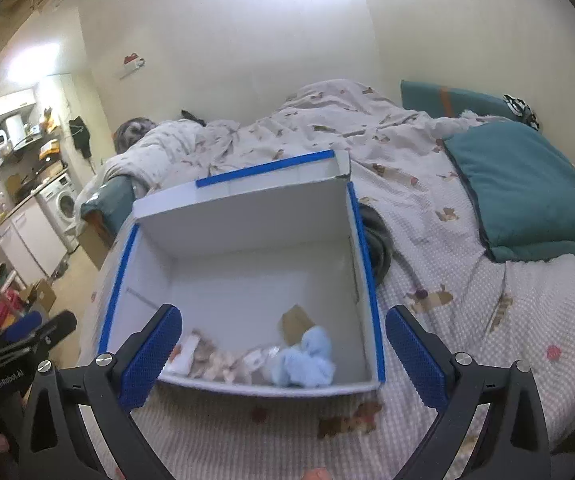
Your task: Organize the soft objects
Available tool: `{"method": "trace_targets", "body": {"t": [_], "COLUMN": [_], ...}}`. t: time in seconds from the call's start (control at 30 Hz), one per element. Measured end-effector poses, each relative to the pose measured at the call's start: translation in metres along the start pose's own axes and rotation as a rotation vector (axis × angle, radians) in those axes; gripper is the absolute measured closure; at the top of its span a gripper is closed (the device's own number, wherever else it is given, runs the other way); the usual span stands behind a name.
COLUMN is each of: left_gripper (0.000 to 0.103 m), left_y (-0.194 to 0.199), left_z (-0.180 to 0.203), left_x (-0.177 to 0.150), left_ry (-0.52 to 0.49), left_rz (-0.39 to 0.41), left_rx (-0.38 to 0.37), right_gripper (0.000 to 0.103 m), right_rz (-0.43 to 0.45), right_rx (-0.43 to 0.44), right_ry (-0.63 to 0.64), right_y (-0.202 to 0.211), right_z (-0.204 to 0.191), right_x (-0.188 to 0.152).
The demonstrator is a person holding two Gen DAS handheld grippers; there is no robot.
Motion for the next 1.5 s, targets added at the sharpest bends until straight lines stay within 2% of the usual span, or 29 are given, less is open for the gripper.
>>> {"method": "trace_targets", "body": {"t": [0.2, 0.33, 0.47, 0.87, 1.5], "left_gripper": [0.000, 0.000, 0.000, 0.000, 0.000], "left_y": [0.018, 0.024, 0.024, 0.005, 0.006], "left_z": [0.006, 0.010, 0.015, 0.012, 0.014], "left_x": [-0.024, -0.039, -0.045, -0.049, -0.049], "left_ry": [-0.010, -0.014, -0.024, 0.017, 0.006], "left_rz": [-0.032, -0.044, -0.046, -0.101, -0.097], "left_rx": [-0.009, 0.009, 0.027, 0.026, 0.023], "right_gripper": [0.000, 0.000, 0.000, 0.000, 0.000], "right_rz": [0.004, -0.013, -0.041, -0.075, -0.078], "right_rx": [0.007, -0.021, -0.022, -0.063, -0.062], "right_ry": [0.044, 0.079, 0.051, 0.048, 0.064], "right_y": [0.013, 0.012, 0.008, -0.009, -0.011], "right_z": [-0.008, -0.012, -0.010, -0.004, -0.008], "right_x": [-0.026, -0.046, -0.055, -0.060, -0.062]}}
Point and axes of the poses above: each gripper's, at about its wrist camera, not at the fingertips, and y roughly against the way its jaws point, z to its right, x to its top, the point moved 5 cm from there along -y, roughly the way its jaws point, and after that the axes turned 10 degrees about -y, right-handed, at the moved point
